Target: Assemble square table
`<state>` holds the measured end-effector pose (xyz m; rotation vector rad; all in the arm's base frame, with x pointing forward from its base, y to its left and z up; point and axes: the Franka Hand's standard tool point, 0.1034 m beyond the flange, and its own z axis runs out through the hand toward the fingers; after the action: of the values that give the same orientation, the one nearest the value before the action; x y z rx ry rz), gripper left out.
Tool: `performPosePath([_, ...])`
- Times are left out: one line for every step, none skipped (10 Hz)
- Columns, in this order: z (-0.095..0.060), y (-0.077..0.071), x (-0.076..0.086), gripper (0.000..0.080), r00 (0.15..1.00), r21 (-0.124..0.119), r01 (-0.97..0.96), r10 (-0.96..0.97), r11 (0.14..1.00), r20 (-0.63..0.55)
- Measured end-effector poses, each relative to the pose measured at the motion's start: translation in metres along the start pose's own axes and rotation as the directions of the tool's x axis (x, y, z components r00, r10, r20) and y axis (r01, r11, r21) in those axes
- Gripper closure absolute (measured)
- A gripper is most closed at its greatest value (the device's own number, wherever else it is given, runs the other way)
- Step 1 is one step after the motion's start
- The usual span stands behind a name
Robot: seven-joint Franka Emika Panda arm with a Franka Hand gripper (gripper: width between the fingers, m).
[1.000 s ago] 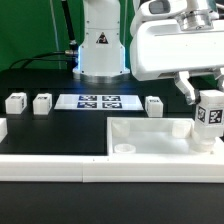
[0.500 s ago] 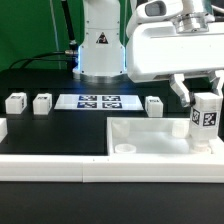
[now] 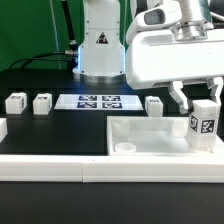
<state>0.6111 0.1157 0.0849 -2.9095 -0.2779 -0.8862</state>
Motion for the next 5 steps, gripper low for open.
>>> performPosePath([0.0,0.0002,-0.0002,0.0508,1.0,-0.001,-0.006,0.006,1.0,0.0])
performPosePath([0.0,0.0,-0.0002,0.0508,1.0,-0.003,-0.012,0.012,1.0,-0.001])
performPosePath([0.0,0.0002,0.0,0.0508,1.0,-0.004,-0.012,0.012,1.0,-0.003])
performPosePath([0.0001,0.0003,-0.0002,0.0433,1.0,-0.004,-0.012,0.012,1.0,-0.003])
performPosePath([0.0001,0.0003,-0.0002,0.0433,1.0,-0.004,-0.012,0.012,1.0,-0.003])
